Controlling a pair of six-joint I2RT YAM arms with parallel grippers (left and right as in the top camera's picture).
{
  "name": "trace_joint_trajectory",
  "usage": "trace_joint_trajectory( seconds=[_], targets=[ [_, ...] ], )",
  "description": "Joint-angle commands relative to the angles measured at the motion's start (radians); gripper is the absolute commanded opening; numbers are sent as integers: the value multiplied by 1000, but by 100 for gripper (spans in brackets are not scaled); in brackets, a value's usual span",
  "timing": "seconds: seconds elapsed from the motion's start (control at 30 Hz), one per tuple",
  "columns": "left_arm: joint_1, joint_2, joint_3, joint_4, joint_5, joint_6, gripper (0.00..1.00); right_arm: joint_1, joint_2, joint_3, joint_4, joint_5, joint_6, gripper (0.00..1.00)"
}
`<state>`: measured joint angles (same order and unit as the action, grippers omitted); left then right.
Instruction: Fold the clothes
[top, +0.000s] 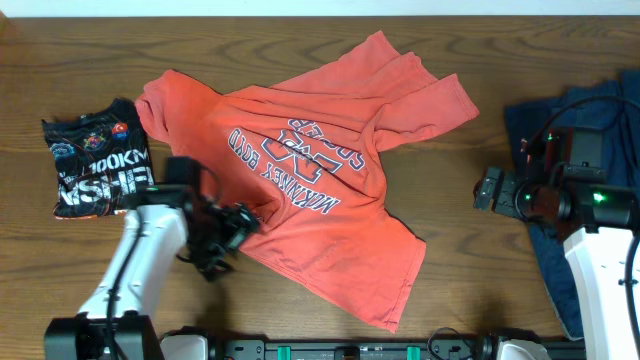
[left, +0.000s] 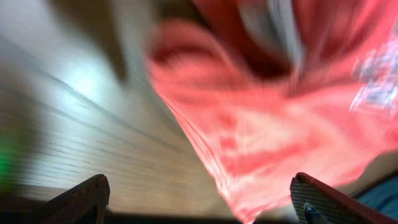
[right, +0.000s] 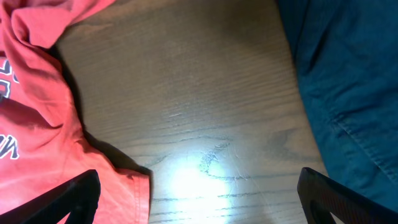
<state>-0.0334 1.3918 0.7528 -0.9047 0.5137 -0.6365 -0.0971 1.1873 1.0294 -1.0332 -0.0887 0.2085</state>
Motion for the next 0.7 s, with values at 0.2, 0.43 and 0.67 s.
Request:
trace_joint_trajectory(
  seconds=[0.2,0.43,0.67],
  targets=[
    [-378,0,-170,285,62,-427,95,-14,19,4,-3,10,-15,99],
    [-625,0,-258,592,29,-686,95,-14,19,4,-3,10,-15,99],
    [-727,1,-259,660,-188,-737,77,-14,19,4,-3,10,-15,99]
  ],
)
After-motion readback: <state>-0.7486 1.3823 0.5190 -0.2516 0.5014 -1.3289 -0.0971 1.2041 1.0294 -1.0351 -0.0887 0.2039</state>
